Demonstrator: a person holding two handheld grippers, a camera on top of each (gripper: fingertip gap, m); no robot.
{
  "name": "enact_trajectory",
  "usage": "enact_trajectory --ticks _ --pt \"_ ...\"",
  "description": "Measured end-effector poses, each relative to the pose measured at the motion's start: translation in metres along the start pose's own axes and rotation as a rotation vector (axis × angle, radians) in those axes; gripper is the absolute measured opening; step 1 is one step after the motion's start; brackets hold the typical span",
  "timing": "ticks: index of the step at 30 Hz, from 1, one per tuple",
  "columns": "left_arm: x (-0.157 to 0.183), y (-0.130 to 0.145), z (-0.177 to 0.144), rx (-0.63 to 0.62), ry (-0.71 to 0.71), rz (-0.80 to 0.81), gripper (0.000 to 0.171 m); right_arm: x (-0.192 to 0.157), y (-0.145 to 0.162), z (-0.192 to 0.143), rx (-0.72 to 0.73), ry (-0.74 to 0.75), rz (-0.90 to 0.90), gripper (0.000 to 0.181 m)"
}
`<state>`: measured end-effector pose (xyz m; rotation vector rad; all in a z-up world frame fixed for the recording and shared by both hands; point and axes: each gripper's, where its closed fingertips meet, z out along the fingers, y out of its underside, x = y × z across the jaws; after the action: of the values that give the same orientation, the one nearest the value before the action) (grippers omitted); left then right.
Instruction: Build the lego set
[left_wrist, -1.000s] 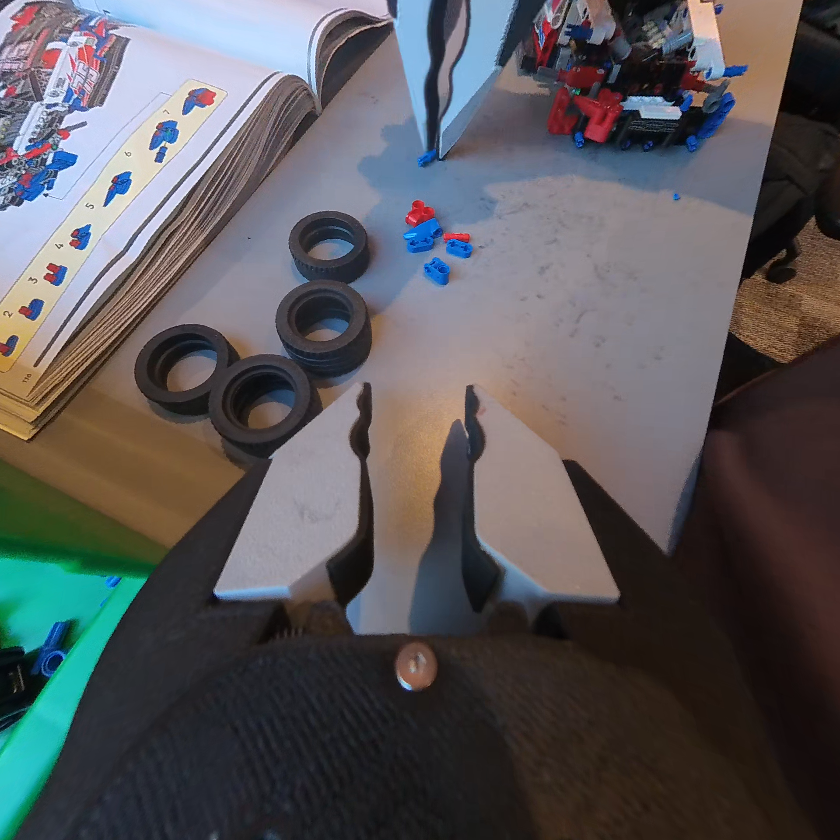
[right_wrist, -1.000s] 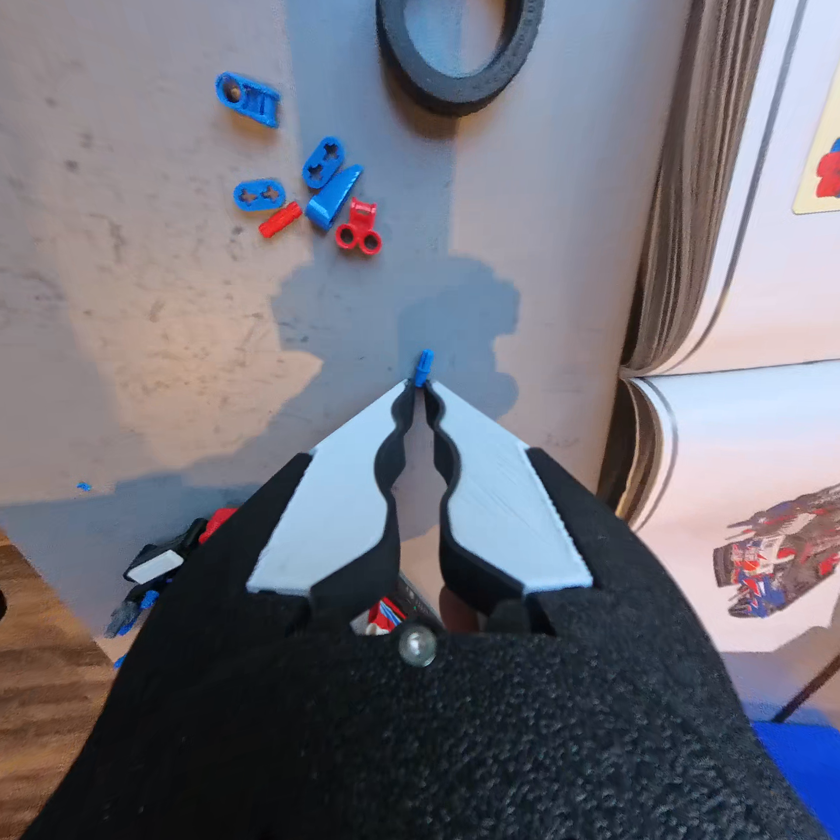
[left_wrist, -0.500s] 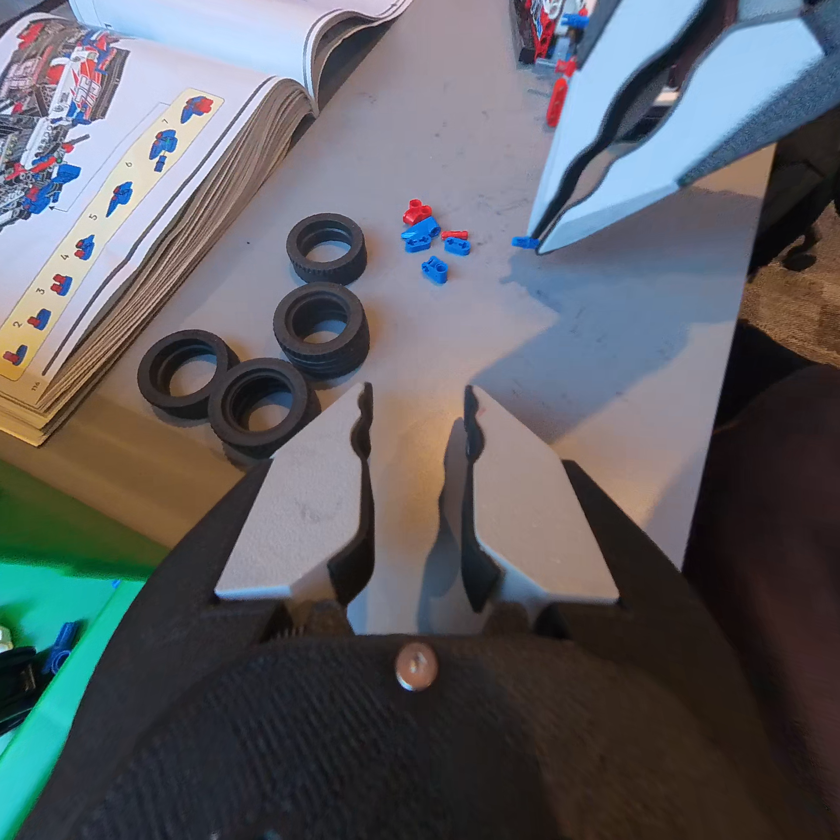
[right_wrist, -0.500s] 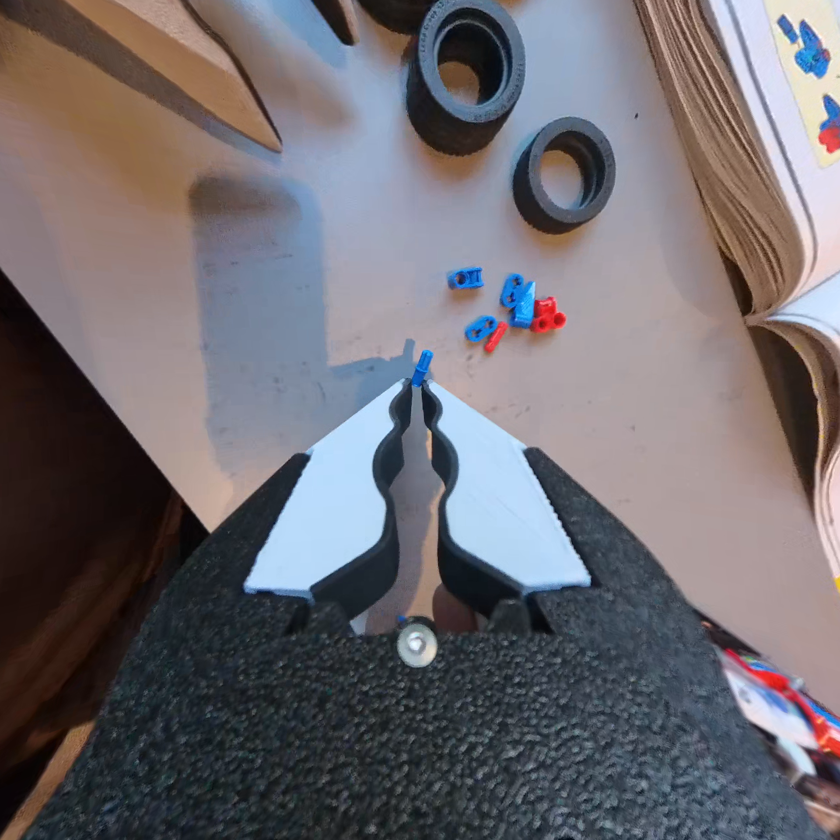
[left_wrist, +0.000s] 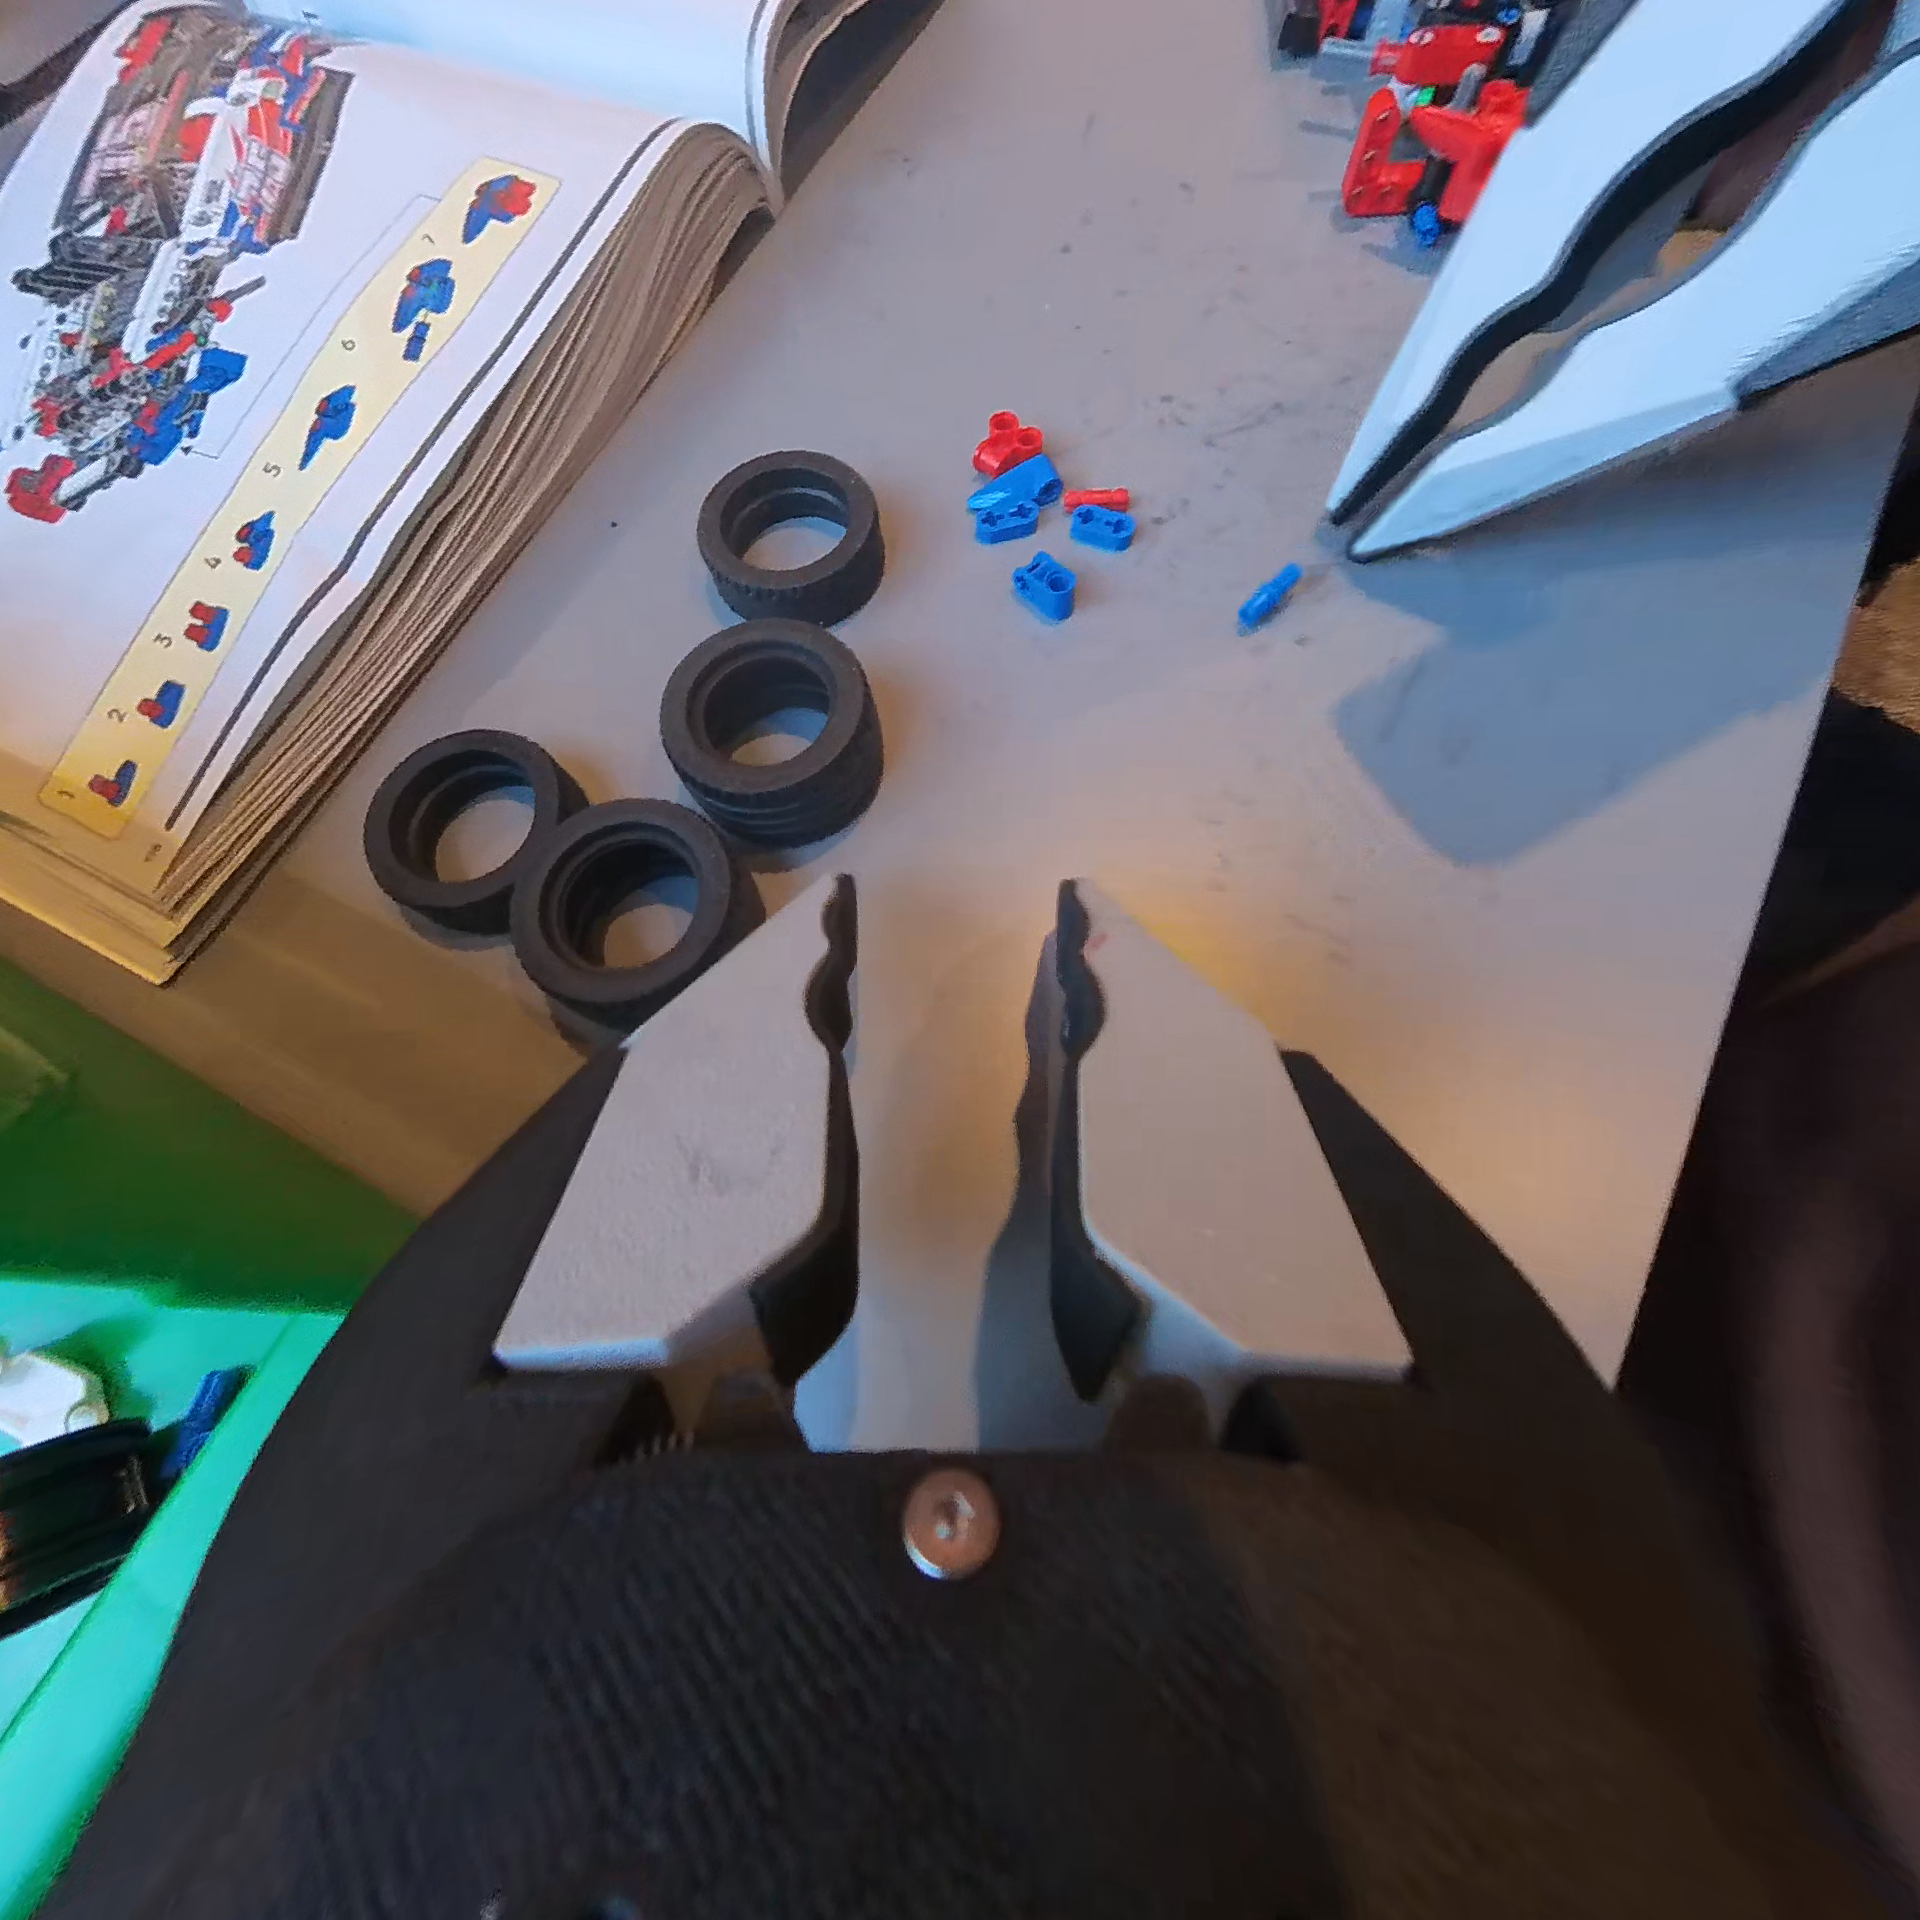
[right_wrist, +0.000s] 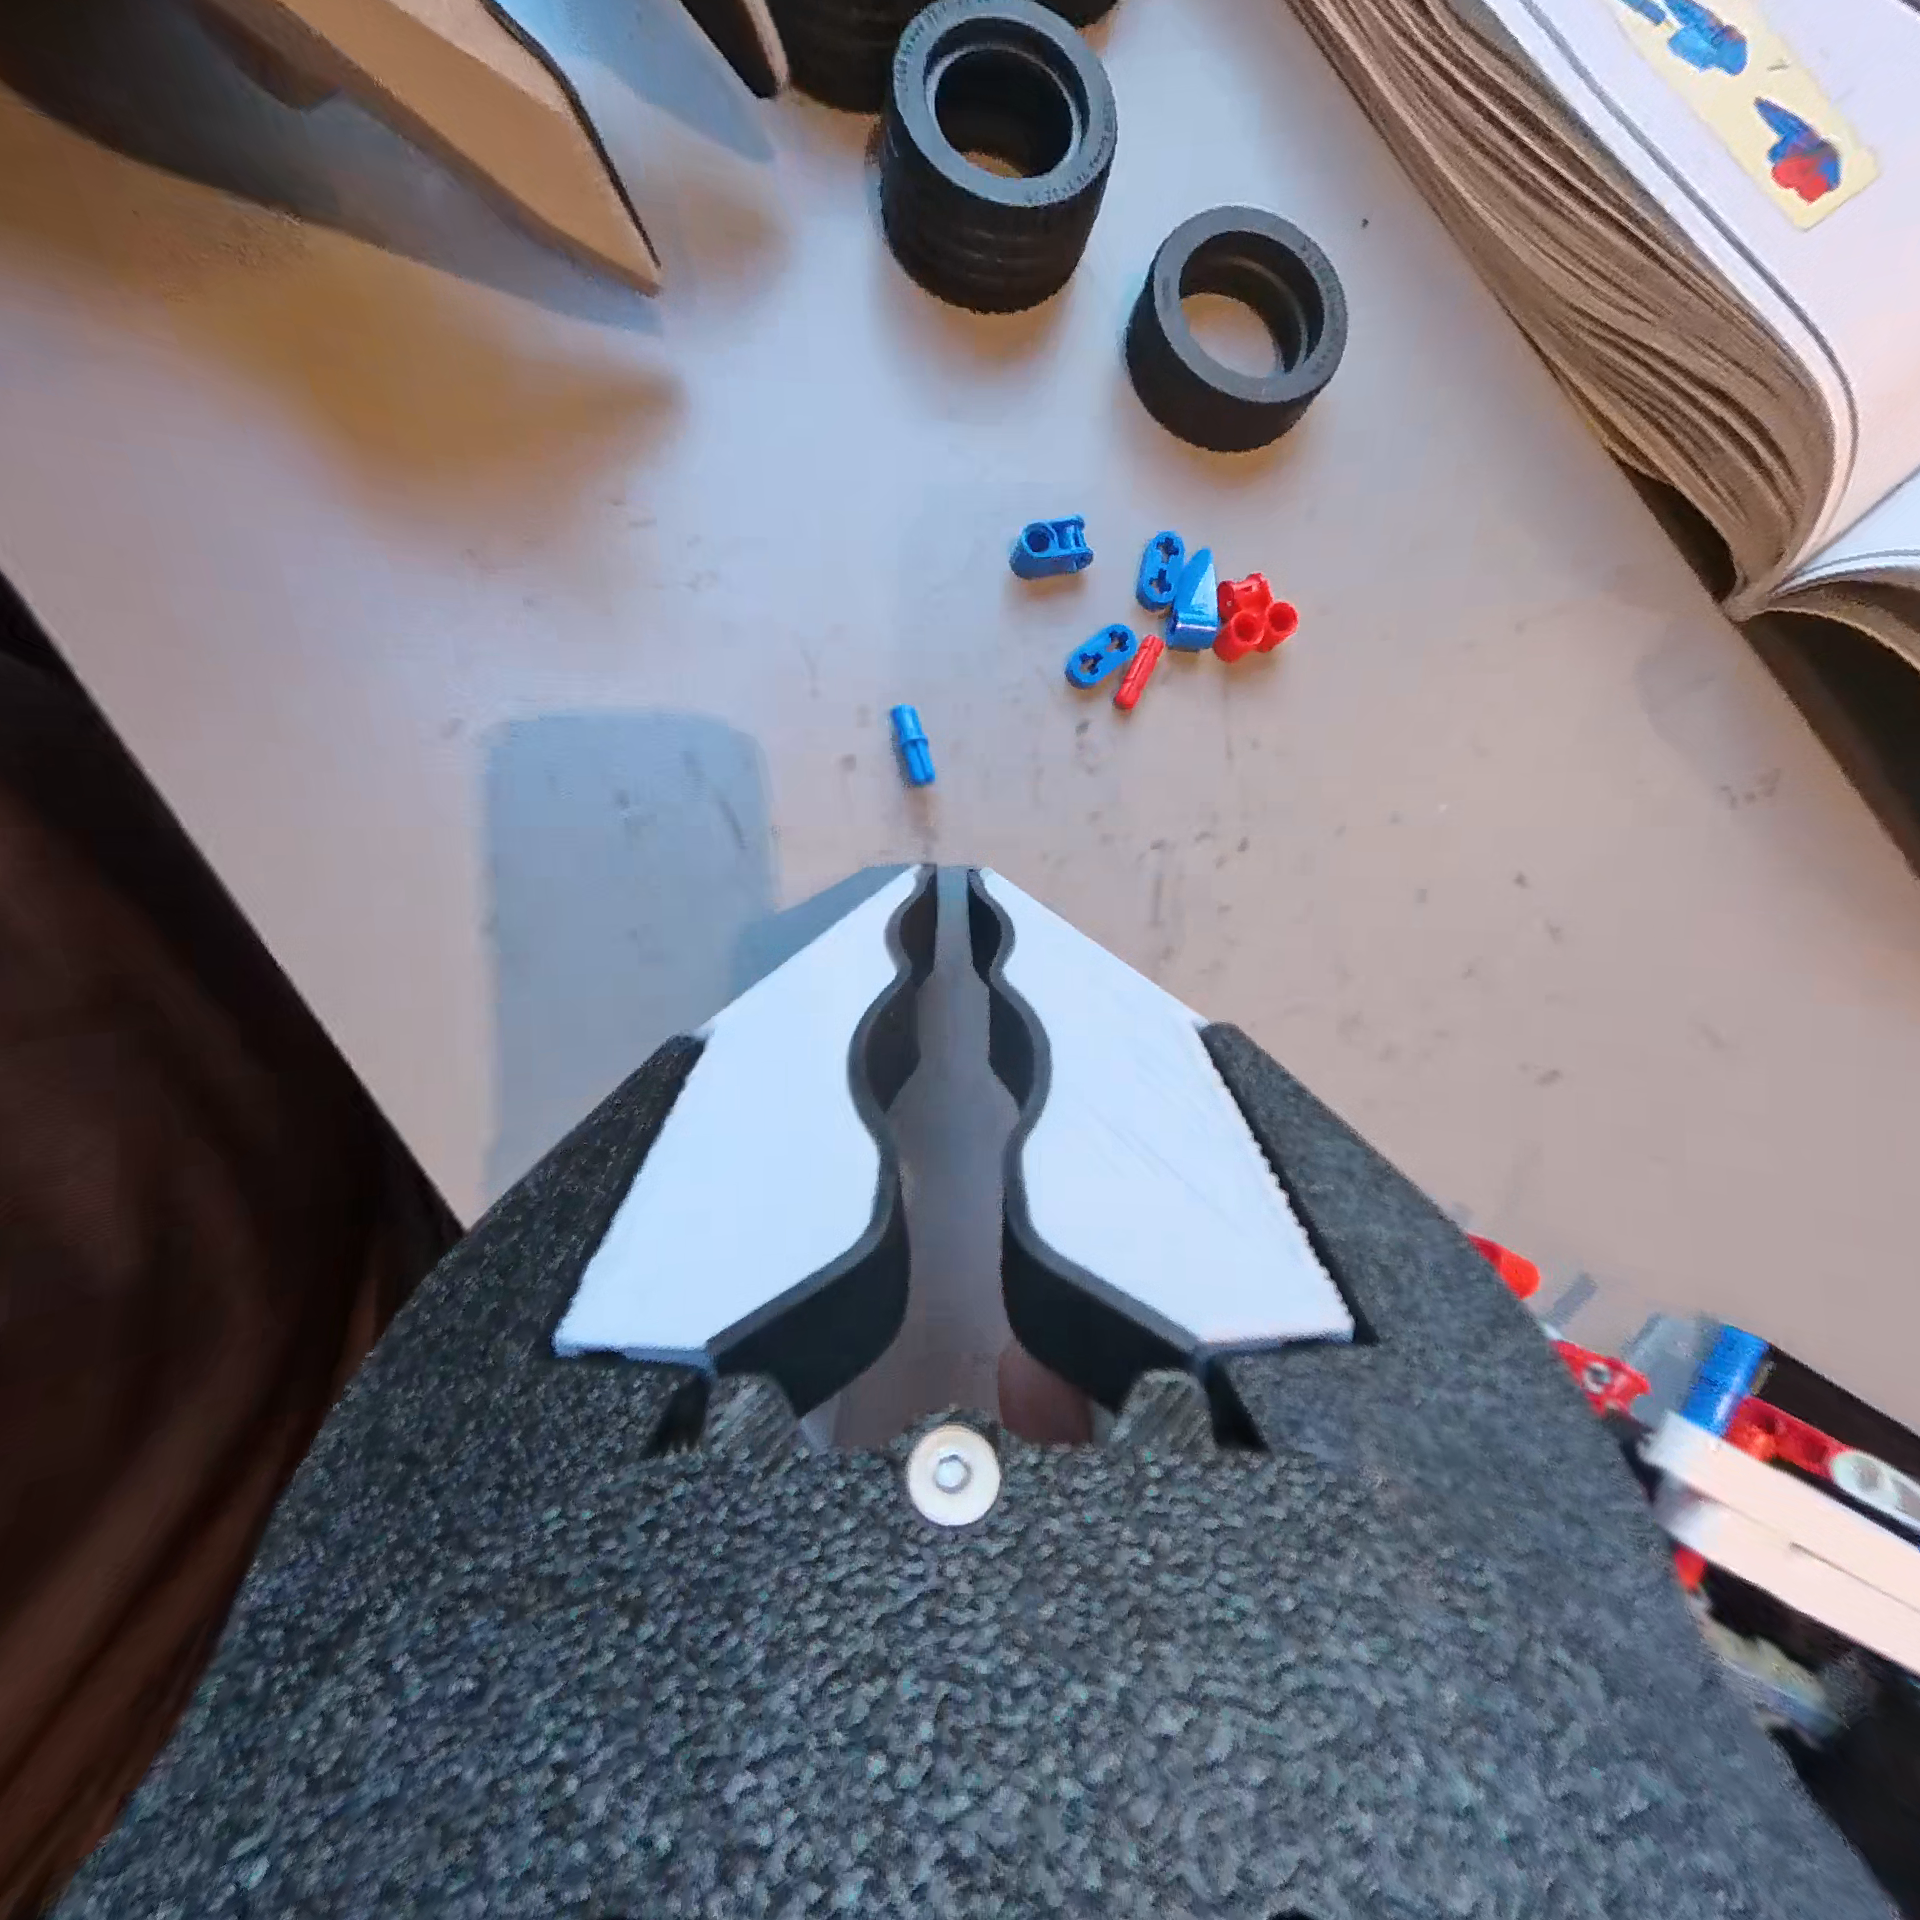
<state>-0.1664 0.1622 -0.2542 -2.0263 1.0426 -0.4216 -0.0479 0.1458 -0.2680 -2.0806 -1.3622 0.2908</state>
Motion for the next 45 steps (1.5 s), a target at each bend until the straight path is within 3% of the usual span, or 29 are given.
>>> enact_trajectory --ticks 4,10,21,33,45 --pt "0.0 0.003 0.004 -0.033 -0.019 0.01 0.035 0.0 0.001 -0.001 0.042 -0.013 -0.004 0.008" --pt "0.022 -0.008 0.011 -0.021 0.069 0.003 0.035 -0.001 -0.003 -0.005 0.101 -0.029 -0.009 0.013" --pt "0.021 0.015 -0.004 -0.07 0.019 -0.04 0.036 -0.003 -0.01 -0.004 0.193 -0.052 0.055 0.017" --pt "0.03 -0.029 0.039 -0.025 0.12 -0.029 0.032 -0.003 -0.019 0.003 0.195 -0.084 0.052 0.019" --pt "0.033 -0.047 0.054 -0.028 0.197 0.016 0.04 -0.009 -0.019 0.012 0.156 -0.144 0.03 0.014"
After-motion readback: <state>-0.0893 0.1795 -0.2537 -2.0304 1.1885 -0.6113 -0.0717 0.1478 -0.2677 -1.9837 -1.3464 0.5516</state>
